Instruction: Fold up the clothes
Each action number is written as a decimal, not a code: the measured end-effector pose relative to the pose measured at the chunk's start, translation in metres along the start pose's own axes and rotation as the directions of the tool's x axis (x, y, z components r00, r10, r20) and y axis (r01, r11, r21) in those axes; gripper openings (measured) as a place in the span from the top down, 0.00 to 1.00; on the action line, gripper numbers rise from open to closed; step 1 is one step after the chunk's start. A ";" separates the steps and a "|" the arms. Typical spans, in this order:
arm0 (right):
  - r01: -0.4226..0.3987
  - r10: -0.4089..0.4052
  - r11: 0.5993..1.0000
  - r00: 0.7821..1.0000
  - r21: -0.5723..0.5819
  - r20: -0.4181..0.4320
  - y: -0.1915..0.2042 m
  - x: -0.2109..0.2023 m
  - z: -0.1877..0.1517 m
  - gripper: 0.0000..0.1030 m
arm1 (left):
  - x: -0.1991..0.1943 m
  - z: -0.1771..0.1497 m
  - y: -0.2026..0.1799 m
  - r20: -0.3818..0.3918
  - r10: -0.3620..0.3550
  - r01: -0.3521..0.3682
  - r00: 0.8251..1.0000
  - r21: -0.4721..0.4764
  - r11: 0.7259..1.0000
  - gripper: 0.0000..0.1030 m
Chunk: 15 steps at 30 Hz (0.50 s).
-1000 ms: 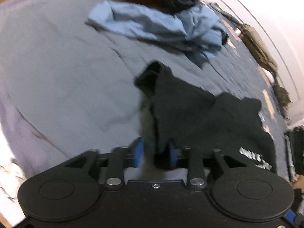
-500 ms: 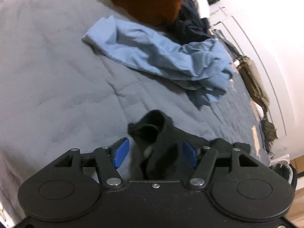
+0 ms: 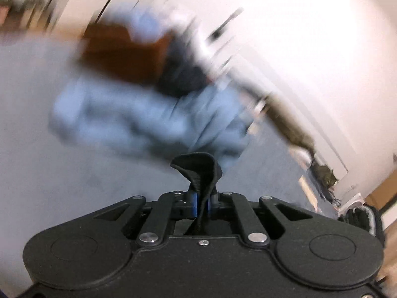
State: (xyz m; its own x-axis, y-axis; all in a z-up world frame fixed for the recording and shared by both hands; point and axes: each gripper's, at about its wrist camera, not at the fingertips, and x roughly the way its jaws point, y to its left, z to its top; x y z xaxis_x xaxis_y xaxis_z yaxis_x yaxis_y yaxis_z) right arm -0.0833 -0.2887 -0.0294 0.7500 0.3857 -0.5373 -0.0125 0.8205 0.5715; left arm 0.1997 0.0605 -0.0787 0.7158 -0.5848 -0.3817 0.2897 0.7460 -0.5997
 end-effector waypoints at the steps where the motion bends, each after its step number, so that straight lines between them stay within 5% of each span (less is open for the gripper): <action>1: 0.000 0.000 1.000 1.000 -0.001 0.001 0.000 0.000 0.000 0.51 | -0.007 0.002 -0.007 0.063 -0.018 0.014 0.998 0.053 0.998 0.93; 3: -0.001 0.001 1.000 1.000 0.001 0.004 -0.002 -0.001 0.001 0.51 | -0.006 0.002 -0.013 0.071 0.016 -0.025 0.997 0.119 0.993 0.92; 5: 0.000 0.000 1.000 1.000 0.003 0.005 -0.002 -0.001 0.001 0.51 | 0.003 -0.003 -0.009 0.022 0.125 -0.127 0.992 0.116 0.985 0.84; 6: 0.001 -0.001 1.000 1.000 0.002 0.005 -0.002 -0.001 0.001 0.51 | 0.008 -0.006 -0.006 -0.003 0.179 -0.178 0.984 0.117 0.977 0.77; 8: 0.002 -0.002 1.000 1.000 0.000 0.006 -0.002 -0.002 0.001 0.51 | 0.010 -0.007 0.002 -0.019 0.260 -0.258 0.965 0.085 0.962 0.46; 9: 0.002 -0.002 1.000 1.000 0.000 0.007 -0.002 -0.002 0.001 0.51 | 0.009 -0.005 0.007 -0.013 0.288 -0.287 0.958 0.053 0.957 0.44; 12: 0.003 -0.003 1.000 1.000 -0.005 0.016 -0.003 -0.005 0.003 0.51 | -0.004 0.006 0.011 0.031 0.280 -0.280 0.960 -0.006 0.960 0.44; 15: 0.019 -0.020 1.000 0.999 0.010 0.036 -0.010 -0.011 0.007 0.51 | -0.008 0.010 -0.005 0.011 0.178 -0.178 0.984 -0.003 0.984 0.41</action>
State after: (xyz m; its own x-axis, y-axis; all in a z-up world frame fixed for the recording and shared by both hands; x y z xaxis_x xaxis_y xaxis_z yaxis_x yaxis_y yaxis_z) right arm -0.0868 -0.3043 -0.0247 0.7737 0.3538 -0.5255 0.0085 0.8236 0.5671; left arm 0.1989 0.0647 -0.0652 0.7631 -0.4388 -0.4745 0.1558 0.8374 -0.5239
